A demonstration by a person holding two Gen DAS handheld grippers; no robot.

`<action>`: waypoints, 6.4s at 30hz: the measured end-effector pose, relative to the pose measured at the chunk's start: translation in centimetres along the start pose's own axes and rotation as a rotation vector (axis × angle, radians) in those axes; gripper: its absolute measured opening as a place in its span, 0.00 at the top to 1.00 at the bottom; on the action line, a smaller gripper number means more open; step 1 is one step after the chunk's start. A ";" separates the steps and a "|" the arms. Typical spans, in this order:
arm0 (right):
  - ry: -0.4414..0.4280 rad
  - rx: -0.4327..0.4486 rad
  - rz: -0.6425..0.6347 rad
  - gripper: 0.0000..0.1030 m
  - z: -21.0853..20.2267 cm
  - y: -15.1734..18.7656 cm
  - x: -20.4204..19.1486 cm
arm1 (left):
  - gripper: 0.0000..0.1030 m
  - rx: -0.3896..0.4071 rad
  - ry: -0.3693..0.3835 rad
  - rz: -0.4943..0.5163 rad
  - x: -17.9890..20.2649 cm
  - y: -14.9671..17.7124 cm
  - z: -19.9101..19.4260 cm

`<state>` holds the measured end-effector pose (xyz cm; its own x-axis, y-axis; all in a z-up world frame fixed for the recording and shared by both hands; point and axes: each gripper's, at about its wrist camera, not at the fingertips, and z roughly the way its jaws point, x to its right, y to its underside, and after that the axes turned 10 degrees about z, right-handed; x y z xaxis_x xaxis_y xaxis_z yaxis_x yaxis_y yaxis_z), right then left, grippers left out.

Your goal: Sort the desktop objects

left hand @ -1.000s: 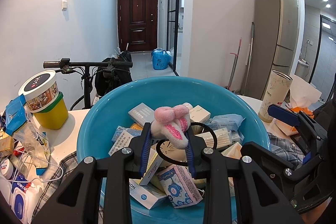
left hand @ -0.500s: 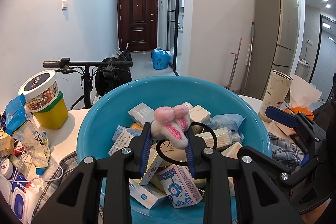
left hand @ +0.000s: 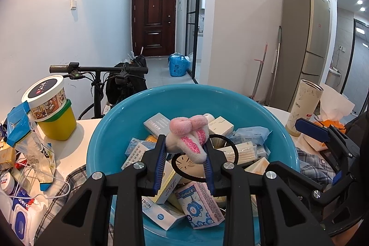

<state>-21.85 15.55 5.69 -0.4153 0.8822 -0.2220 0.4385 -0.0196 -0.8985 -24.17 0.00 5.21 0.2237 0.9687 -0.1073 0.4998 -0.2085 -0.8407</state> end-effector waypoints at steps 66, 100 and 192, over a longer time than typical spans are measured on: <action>0.008 -0.002 -0.014 0.00 -0.2 0.1 -0.4 | 0.70 -0.005 -0.011 -0.009 -0.6 0.2 0.2; 0.007 -0.007 -0.014 0.00 -0.3 0.1 -0.1 | 0.70 -0.006 -0.021 -0.013 -0.6 0.0 0.1; 0.018 -0.121 0.090 0.00 -19.4 11.5 -3.7 | 0.00 -0.038 -0.071 0.065 8.1 14.4 -19.1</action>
<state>0.22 21.16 3.59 -0.3558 0.8879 -0.2916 0.5665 -0.0433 -0.8229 0.76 2.30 2.38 0.1977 0.9598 -0.1992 0.5177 -0.2748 -0.8102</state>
